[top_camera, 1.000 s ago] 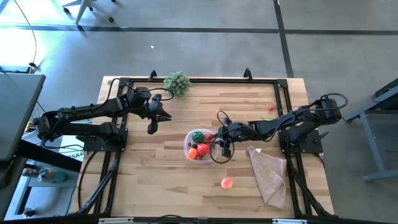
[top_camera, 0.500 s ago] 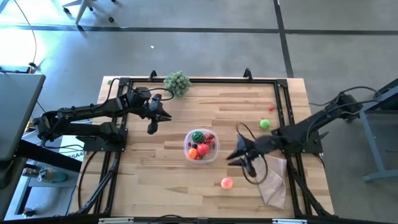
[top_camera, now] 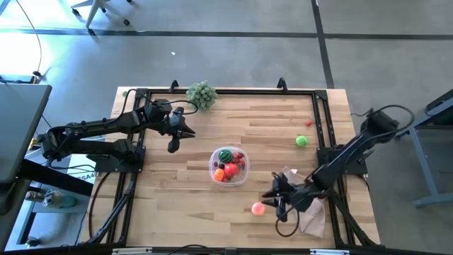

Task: Pick and placing Produce into tupperware
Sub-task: Put the peach into the transparent container

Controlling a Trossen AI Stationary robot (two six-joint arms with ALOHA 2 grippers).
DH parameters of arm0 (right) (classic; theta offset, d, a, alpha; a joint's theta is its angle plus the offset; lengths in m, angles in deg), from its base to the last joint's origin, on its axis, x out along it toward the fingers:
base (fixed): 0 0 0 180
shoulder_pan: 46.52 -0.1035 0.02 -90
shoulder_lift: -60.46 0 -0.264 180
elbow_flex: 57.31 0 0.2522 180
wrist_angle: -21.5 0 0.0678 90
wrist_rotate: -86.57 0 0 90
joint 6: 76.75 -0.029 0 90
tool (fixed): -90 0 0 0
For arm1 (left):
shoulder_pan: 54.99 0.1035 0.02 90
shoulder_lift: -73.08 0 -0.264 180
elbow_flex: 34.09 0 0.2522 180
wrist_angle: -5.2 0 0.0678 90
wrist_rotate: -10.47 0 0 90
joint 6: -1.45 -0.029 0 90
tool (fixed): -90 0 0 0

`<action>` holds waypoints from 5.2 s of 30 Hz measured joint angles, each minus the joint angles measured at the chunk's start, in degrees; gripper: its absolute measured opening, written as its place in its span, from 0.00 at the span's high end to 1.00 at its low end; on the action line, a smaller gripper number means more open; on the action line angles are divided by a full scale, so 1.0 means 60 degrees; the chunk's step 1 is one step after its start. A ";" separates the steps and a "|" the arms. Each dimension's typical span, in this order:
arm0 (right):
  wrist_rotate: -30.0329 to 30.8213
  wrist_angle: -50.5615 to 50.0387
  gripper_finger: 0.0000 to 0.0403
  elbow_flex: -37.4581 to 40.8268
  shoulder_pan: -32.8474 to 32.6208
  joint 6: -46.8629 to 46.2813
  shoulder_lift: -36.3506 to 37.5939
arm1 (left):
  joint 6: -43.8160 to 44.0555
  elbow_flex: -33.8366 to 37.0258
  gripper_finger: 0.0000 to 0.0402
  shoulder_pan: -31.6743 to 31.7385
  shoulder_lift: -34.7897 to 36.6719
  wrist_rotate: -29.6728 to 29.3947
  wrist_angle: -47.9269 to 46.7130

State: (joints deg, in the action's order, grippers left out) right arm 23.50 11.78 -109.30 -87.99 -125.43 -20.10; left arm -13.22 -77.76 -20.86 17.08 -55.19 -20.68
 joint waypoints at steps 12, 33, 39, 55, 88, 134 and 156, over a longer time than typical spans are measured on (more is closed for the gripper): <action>-0.0677 -0.0060 0.59 0.0004 0.0015 -0.1162 -0.1079 | 0.0002 0.0000 0.87 -0.0002 0.0001 0.0003 0.0003; 0.0677 0.1255 0.40 0.0004 -0.0528 -0.0650 -0.1919 | 0.0002 0.0000 0.87 0.0000 0.0000 0.0000 0.0002; 0.0530 0.2471 0.40 0.0007 -0.0540 -0.0308 -0.2842 | -0.0002 0.0000 0.87 0.0000 0.0003 0.0000 0.0000; 0.0612 0.3013 0.40 -0.0011 -0.0511 -0.0268 -0.3700 | 0.0000 0.0000 0.87 -0.0002 0.0002 0.0002 0.0000; -0.0028 0.2911 0.32 0.0004 0.0123 0.0155 -0.3722 | 0.0001 0.0000 0.87 -0.0003 0.0003 0.0000 0.0000; 0.0095 0.3845 0.44 0.0004 0.0287 0.0612 -0.3696 | -0.0001 0.0000 0.87 0.0000 0.0000 0.0002 0.0000; -0.0209 0.5252 0.44 0.0000 0.2836 0.5952 -0.1854 | 0.0000 0.0000 0.87 -0.0004 0.0001 0.0001 0.0000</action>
State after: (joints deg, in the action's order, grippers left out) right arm 22.25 43.30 -109.30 -70.97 -89.72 -31.22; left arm -13.22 -77.76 -20.88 17.09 -55.19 -20.68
